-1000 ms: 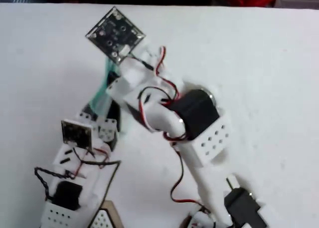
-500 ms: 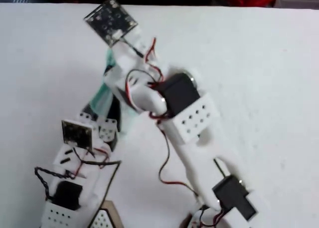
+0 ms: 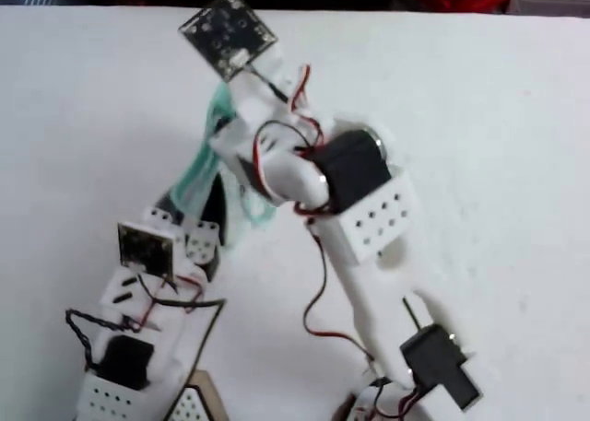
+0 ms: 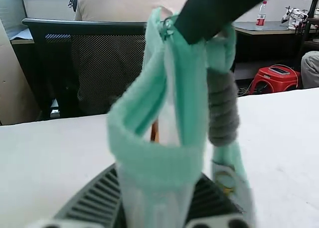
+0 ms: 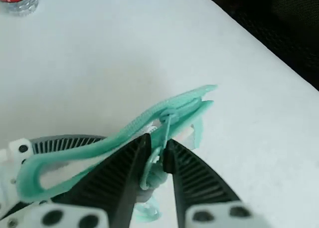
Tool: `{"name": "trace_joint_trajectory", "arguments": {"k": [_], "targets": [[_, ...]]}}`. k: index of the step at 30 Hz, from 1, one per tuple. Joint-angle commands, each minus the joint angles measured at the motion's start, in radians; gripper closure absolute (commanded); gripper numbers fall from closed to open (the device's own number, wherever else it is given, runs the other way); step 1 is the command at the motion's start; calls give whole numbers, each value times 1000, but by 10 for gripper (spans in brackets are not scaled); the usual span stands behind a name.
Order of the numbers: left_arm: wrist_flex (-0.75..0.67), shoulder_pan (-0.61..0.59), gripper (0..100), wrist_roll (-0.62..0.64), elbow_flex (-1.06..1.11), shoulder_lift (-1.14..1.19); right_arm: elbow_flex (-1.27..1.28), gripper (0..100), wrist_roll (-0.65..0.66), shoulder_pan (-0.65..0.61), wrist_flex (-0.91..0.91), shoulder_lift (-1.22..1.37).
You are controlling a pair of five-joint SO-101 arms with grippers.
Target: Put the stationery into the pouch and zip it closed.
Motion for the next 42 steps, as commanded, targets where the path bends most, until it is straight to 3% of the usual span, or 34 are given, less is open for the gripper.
{"name": "trace_joint_trajectory", "arguments": {"k": [1,11,17,23,30,38,42], "targets": [[-2,-5,977,-9,-12,-7,-14,980,40,-102,88,-48],[-2,-5,977,-9,-11,-7,-6,980,48,-203,137,-42],[-2,-5,977,-9,-11,-7,23,980,127,-309,145,-54],[-2,-7,977,-9,-14,-7,163,980,204,-320,150,-67],[-2,-12,977,-9,-15,-7,292,980,269,-346,148,-209],[-2,-8,977,-9,-15,-7,405,980,353,-499,147,-374],[0,-8,977,-9,-15,-7,411,980,404,-519,147,-395]]}}
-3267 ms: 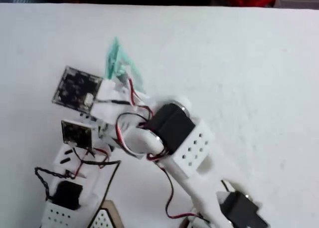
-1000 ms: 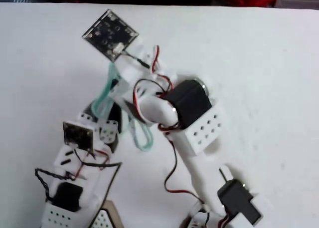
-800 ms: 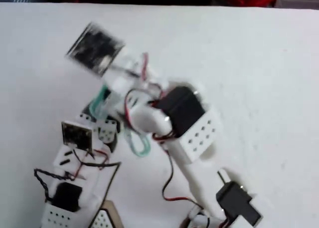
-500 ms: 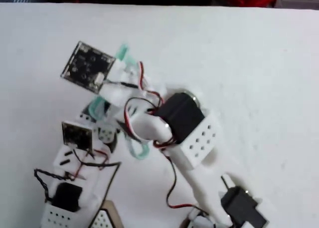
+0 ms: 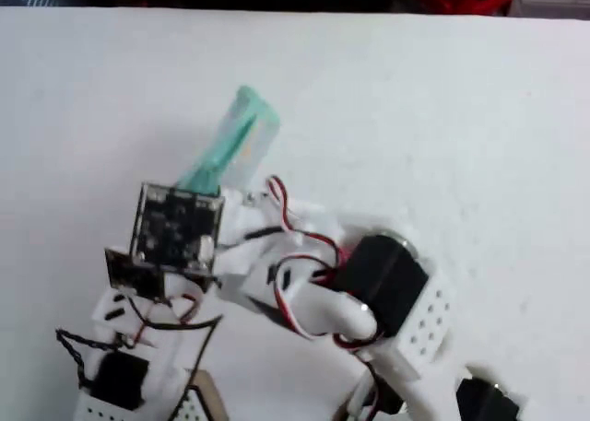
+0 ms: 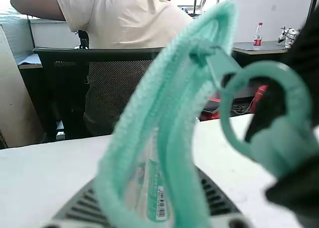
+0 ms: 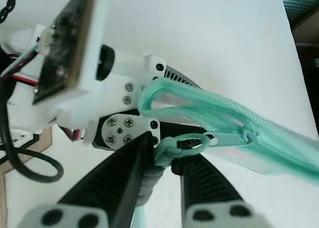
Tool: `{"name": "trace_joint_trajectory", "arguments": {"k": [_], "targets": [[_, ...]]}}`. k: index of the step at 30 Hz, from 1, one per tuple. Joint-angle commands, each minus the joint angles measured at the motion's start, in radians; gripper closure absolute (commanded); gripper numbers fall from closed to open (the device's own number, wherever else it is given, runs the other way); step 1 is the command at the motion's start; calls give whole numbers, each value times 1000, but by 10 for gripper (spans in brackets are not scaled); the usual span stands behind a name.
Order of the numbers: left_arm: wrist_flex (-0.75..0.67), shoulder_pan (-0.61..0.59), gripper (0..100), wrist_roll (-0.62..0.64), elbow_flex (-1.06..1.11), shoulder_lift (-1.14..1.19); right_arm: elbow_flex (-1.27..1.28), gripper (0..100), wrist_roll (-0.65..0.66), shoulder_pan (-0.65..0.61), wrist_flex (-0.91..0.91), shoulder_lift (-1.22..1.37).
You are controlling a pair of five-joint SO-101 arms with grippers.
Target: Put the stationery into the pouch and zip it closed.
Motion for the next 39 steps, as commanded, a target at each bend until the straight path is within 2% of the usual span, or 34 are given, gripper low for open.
{"name": "trace_joint_trajectory", "arguments": {"k": [1,5,7,12,16,20,25,30,39], "targets": [[-2,-10,977,-5,-17,2,31,980,52,-131,48,-24],[2,-10,977,-5,-17,2,11,980,55,-70,47,-45],[2,-10,977,-5,-17,2,-15,980,51,-1,22,-67],[2,-8,977,-5,-17,2,-74,980,-89,234,-108,-79],[3,-8,977,-5,-17,2,-57,980,-203,311,-229,-79],[3,-8,977,-5,-17,2,-25,980,-258,298,-309,-79],[5,-8,977,-5,-21,2,81,980,-255,239,-352,-77],[66,-8,977,-5,-58,2,161,980,-253,226,-363,-79],[63,-8,977,-6,-57,2,157,980,-137,-22,-194,-88]]}}
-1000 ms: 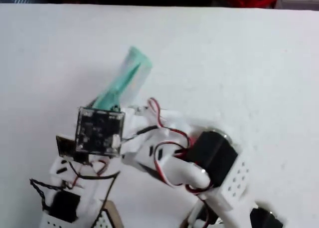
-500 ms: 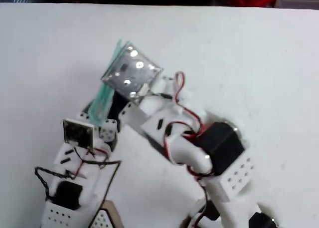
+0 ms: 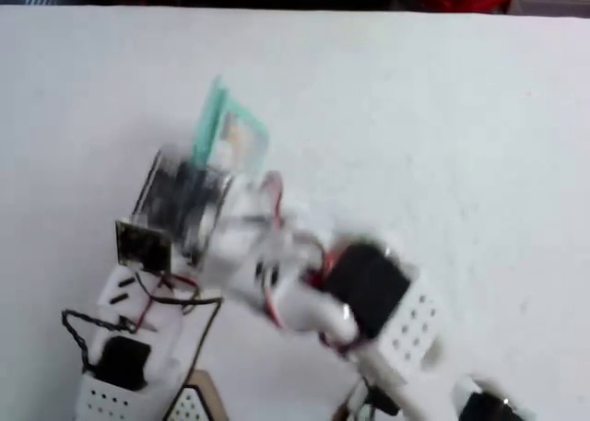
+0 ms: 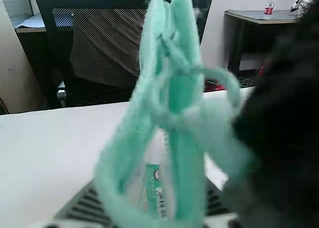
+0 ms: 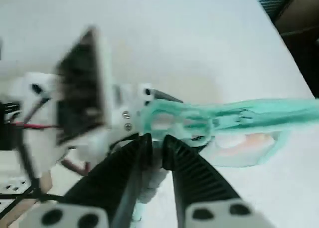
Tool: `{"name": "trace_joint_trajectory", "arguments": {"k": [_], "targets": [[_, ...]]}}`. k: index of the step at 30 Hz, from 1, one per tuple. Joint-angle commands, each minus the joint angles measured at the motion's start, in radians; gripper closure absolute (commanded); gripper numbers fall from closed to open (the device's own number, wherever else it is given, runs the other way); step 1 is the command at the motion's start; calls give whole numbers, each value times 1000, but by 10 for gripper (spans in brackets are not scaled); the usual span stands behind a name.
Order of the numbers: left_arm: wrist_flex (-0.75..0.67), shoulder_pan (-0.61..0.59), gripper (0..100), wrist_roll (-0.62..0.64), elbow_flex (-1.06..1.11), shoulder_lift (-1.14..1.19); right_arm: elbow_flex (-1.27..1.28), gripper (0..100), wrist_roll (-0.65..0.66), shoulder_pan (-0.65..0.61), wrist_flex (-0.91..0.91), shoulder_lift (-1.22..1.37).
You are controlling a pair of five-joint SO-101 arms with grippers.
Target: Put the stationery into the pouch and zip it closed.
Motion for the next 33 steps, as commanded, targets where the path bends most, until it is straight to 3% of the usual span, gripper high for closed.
{"name": "trace_joint_trajectory", "arguments": {"k": [1,10,13,16,18,21,24,27,33], "targets": [[3,-4,977,-6,-46,-4,-14,980,32,-82,70,-19],[2,-4,977,-6,-46,-4,-157,980,112,-58,214,-19],[9,-4,977,-6,-51,-4,-213,978,103,74,130,-18],[31,-1,977,-6,-66,-4,-252,970,11,252,10,-13],[104,12,977,-54,-118,-4,-262,915,6,363,-41,-12],[247,38,977,-180,-216,-4,-258,765,118,475,-5,-16],[354,59,977,-256,-285,-4,-267,656,338,478,143,-21],[446,114,977,-318,-341,-4,-295,672,497,380,297,-21],[615,229,977,-404,-416,-4,-259,717,597,325,300,-4]]}}
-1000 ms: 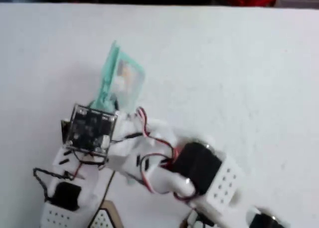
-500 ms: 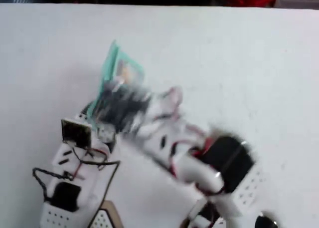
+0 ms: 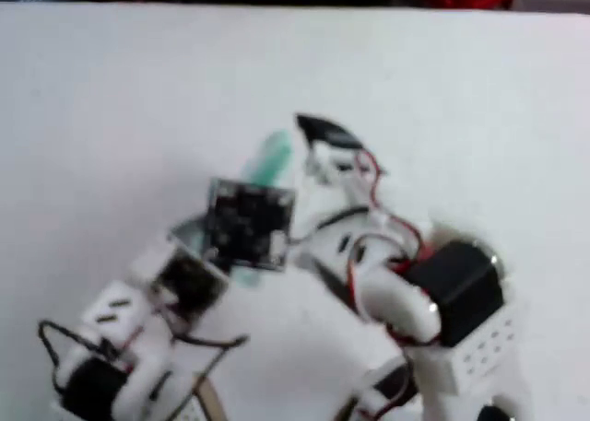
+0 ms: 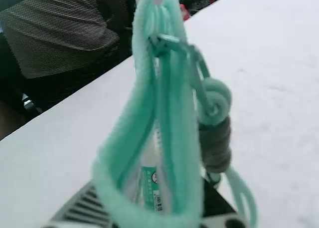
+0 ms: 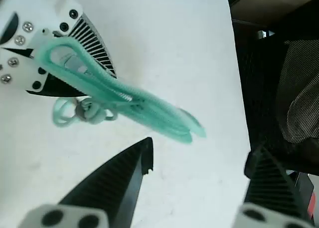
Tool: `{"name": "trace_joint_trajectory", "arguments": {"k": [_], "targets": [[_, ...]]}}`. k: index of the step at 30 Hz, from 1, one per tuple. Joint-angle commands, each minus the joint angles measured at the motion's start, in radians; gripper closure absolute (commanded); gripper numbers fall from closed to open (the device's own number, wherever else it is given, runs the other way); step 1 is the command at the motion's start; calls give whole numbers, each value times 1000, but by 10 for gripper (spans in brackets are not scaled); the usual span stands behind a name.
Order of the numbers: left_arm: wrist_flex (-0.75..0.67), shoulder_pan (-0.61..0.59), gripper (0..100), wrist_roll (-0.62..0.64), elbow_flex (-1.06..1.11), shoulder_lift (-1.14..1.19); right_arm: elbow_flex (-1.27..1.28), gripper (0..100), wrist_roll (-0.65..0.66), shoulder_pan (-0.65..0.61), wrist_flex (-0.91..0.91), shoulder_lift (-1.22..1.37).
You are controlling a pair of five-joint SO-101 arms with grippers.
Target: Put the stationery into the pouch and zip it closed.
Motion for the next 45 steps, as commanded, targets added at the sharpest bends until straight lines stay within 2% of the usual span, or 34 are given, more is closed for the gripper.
{"name": "trace_joint_trajectory", "arguments": {"k": [1,6,11,16,18,21,28,31,35,38,45], "targets": [[57,51,977,-23,-104,-7,31,717,98,-25,5,7],[64,50,977,-21,-107,-7,184,717,203,-24,5,18],[68,51,977,-21,-107,-7,218,717,295,21,5,24],[69,53,977,-21,-107,-7,219,726,308,21,-41,31],[69,53,977,-21,-107,-7,216,793,308,21,-56,41],[69,53,977,-21,-107,-7,229,971,301,21,-93,64],[55,45,971,-21,-107,-7,244,979,299,21,-136,71],[48,42,904,41,-107,-7,238,980,227,18,-140,42],[63,-67,716,275,-117,-7,236,980,120,18,-142,-19],[57,-147,704,336,-147,-7,236,980,17,18,-153,-61],[121,-163,704,341,-219,-7,238,980,-212,21,-193,-93]]}}
